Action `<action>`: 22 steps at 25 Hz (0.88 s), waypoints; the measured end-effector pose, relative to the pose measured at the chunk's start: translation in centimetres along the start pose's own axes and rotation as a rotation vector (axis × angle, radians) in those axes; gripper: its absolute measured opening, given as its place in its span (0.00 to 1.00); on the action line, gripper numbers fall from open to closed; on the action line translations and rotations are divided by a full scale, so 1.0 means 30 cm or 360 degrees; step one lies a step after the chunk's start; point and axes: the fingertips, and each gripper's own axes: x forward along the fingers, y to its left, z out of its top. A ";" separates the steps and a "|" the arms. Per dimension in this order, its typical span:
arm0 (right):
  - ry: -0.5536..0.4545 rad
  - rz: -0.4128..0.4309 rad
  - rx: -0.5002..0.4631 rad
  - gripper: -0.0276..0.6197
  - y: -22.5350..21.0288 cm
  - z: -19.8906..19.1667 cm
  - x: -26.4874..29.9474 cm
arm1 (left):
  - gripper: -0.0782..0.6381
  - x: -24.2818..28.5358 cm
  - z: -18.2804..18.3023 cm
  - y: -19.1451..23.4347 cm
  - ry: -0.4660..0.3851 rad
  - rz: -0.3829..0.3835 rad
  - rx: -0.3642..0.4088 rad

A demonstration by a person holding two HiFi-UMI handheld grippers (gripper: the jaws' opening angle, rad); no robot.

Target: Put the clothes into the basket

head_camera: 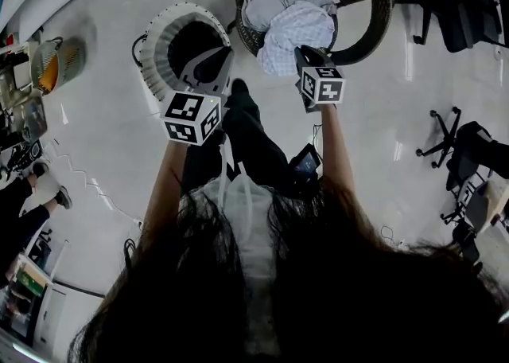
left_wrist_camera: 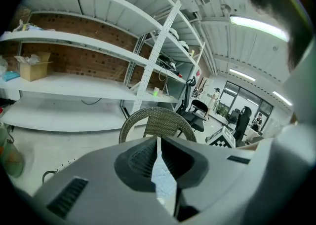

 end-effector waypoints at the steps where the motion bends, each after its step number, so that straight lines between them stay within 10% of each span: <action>1: 0.0030 -0.0014 -0.0004 0.12 -0.026 -0.019 0.043 | 0.15 0.023 -0.019 0.016 0.0029 0.0010 0.0003; 8: 0.0185 -0.0004 0.0132 0.12 -0.170 -0.125 0.308 | 0.15 0.183 -0.136 0.107 0.0204 0.0049 0.0041; 11: 0.0237 -0.0012 0.0179 0.47 -0.209 -0.162 0.398 | 0.15 0.239 -0.187 0.139 0.0261 0.0032 0.0027; 22: 0.0849 -0.0142 -0.0223 0.53 -0.314 -0.451 0.636 | 0.15 0.301 -0.374 0.262 0.0426 0.0111 -0.0005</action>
